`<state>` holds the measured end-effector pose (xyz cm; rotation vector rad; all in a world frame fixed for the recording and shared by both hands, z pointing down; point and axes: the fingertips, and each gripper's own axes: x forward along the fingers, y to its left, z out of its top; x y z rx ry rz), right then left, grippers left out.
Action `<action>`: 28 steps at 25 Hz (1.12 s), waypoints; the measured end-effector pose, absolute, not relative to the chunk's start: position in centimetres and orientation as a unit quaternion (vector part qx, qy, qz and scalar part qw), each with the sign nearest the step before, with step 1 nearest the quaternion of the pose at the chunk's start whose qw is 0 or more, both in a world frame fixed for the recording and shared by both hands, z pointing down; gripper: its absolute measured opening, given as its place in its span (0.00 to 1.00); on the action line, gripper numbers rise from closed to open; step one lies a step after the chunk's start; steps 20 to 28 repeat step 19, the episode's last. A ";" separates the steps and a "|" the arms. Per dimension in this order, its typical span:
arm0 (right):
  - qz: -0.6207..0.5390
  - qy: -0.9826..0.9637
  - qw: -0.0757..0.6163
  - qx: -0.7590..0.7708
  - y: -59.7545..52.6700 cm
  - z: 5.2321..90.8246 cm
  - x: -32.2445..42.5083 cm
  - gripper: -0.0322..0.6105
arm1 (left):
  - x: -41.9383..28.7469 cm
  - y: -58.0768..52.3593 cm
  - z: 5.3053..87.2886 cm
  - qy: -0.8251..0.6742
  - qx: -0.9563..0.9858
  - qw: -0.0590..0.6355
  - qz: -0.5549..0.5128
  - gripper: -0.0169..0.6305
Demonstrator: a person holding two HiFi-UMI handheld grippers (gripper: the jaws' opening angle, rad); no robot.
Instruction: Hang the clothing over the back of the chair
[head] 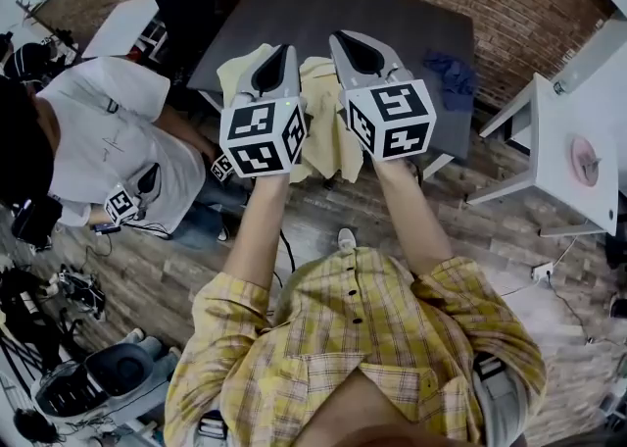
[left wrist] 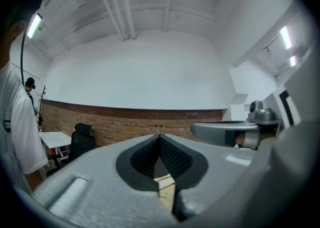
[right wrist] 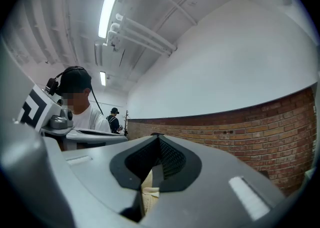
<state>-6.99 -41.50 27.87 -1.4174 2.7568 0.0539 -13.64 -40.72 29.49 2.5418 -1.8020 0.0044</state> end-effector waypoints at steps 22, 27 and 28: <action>0.012 0.883 0.034 -0.468 -37.9 28.4 -6.2 0.06 | -12.6 -37.0 29.7 -0.572 0.820 0.009 -0.007 0.03; 0.012 0.883 0.034 -0.468 -37.9 28.4 -6.2 0.06 | -12.6 -37.0 29.7 -0.572 0.820 0.009 -0.007 0.03; 0.012 0.883 0.034 -0.468 -37.9 28.4 -6.2 0.06 | -12.6 -37.0 29.7 -0.572 0.820 0.009 -0.007 0.03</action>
